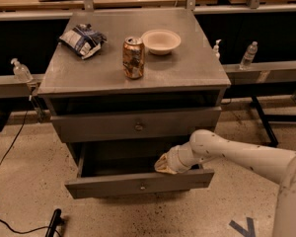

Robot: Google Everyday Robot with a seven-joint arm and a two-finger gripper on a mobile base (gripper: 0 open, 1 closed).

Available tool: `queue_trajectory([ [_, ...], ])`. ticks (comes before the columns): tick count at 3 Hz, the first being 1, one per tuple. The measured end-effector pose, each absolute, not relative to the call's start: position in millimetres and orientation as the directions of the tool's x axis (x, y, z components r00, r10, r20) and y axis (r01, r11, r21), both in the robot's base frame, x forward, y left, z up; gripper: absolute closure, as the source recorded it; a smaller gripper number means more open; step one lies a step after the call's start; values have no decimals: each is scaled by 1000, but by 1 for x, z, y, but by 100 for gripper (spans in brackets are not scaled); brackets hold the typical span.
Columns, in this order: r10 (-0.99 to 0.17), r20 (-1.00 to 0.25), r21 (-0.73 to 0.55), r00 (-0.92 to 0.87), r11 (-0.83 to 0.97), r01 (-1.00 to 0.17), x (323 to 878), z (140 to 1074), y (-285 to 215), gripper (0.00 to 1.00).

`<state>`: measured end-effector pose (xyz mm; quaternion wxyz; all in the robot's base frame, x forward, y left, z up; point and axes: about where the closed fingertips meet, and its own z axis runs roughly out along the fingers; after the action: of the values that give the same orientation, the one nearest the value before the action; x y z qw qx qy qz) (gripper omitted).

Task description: Open middle drawer

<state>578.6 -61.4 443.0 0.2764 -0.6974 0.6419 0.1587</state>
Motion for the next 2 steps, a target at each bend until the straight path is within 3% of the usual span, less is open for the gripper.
queue_trajectory([
  [2, -813, -540, -300, 219, -57, -952, 578, 466, -50, 100],
])
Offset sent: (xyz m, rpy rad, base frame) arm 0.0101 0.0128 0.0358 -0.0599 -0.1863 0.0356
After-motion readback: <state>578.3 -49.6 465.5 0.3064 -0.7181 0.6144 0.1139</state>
